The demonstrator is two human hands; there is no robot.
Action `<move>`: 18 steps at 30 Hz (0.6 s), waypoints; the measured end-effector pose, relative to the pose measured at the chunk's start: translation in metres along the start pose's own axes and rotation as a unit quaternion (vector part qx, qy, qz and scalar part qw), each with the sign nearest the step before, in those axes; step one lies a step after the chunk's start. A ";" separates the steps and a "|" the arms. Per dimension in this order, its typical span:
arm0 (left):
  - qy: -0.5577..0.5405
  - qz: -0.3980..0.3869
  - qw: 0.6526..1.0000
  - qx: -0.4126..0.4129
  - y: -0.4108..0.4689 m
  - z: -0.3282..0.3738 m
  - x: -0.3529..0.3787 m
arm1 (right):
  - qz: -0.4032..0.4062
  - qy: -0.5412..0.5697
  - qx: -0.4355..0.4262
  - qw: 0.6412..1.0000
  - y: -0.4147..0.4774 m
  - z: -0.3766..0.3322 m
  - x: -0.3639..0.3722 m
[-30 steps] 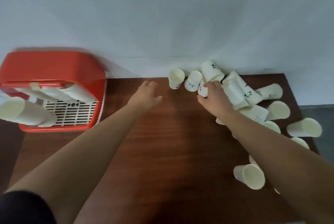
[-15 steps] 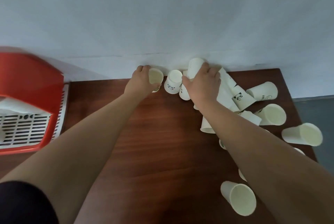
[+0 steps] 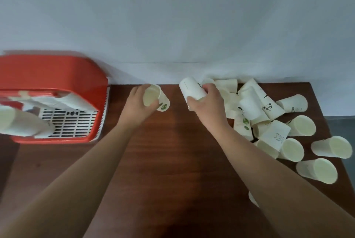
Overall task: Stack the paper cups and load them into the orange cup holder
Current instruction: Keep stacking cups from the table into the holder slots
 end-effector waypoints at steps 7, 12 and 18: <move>-0.033 0.050 0.996 -0.063 -0.089 -0.111 -0.103 | -0.125 -0.012 -0.033 0.992 -0.086 -0.073 0.102; -0.037 0.125 0.984 -0.122 -0.126 -0.190 -0.175 | -0.179 -0.009 -0.038 0.983 -0.132 -0.122 0.175; -0.025 0.158 0.979 -0.124 -0.112 -0.224 -0.209 | -0.179 -0.008 -0.047 0.983 -0.153 -0.161 0.236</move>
Point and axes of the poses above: each hand's wrist, its own y-axis towards the middle knuckle, its own x-axis out of the palm, z = x × y, the point moved 10 cm from there along y, towards the middle knuckle, and after that the axes turned 1 degree about y, right-handed, at the moved point
